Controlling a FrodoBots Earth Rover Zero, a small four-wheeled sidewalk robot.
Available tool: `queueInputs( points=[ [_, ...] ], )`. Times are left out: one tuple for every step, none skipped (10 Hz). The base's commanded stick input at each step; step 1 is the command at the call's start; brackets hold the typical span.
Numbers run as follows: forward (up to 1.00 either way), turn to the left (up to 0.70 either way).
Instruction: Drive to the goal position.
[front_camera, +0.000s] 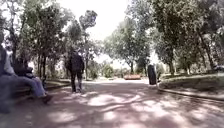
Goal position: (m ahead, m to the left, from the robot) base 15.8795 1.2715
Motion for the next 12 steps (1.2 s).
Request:
queueInputs(
  points=[
    [0.70,0.00],
    [0.70,0.00],
    [0.70,0.00],
    [0.70,0.00],
    [0.70,0.00],
    [0.70,0.00],
    [0.70,0.00],
    [0.70,0.00],
    [0.70,0.00],
    [0.70,-0.03],
    [0.70,-0.26],
    [0.70,-0.35]
  ],
)
